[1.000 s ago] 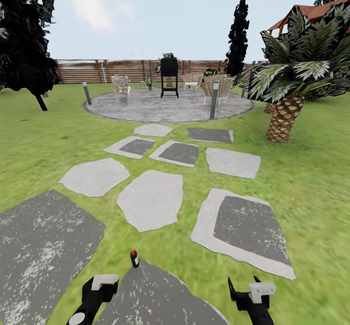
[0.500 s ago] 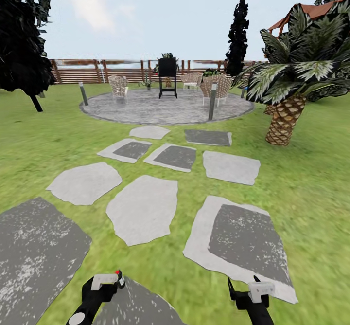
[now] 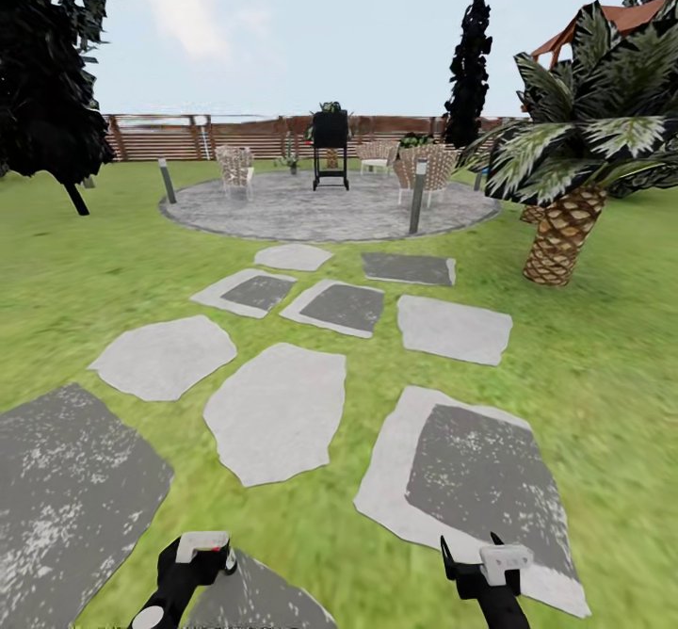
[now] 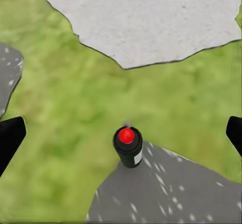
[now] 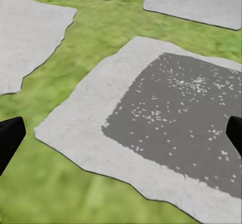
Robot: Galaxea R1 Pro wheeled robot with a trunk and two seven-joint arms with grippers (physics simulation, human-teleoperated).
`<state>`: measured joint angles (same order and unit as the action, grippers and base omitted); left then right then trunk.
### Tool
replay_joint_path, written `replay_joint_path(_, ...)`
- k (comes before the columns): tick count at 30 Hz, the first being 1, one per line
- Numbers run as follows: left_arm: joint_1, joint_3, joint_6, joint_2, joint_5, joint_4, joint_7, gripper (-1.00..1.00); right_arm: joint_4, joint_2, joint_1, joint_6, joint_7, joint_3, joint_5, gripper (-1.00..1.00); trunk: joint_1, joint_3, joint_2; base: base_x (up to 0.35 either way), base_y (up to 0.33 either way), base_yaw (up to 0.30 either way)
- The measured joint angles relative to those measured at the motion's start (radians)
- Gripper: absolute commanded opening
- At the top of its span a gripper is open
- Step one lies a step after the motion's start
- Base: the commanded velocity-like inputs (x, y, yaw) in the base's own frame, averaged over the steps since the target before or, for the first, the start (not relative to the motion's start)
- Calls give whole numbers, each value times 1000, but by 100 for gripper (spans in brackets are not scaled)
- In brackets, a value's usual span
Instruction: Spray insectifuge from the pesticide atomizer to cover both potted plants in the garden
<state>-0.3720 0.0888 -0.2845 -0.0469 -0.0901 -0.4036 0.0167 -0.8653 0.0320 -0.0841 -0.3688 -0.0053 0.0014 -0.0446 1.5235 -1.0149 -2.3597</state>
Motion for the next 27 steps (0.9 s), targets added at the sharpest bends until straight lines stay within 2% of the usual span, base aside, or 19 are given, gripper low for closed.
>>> replay_joint_path(8, 0, 0, 0, 2, 0, -1, 0, 100, -2, 0, 0, 0, 0, 0, 0, 100, 0, -2, 0, 37, -21, 82)
replay_joint_path(20, -1, -1, 0, 2, 0, 0, 0, 100, -3, -3, 0, 0, -1, 0, -1, 100, 0, -2, 0, 196, -174, 3)
replay_joint_path(23, -2, -2, 0, 1, 0, -1, 0, 100, -55, -7, 0, 5, -3, 1, -2, 100, 0, -2, 0, 65, -52, 0)
replay_joint_path(27, -5, -3, -1, -2, 0, -5, 0, 100, -196, -9, -5, 115, -5, 1, -2, 100, 0, -2, 0, 11, -9, 0)
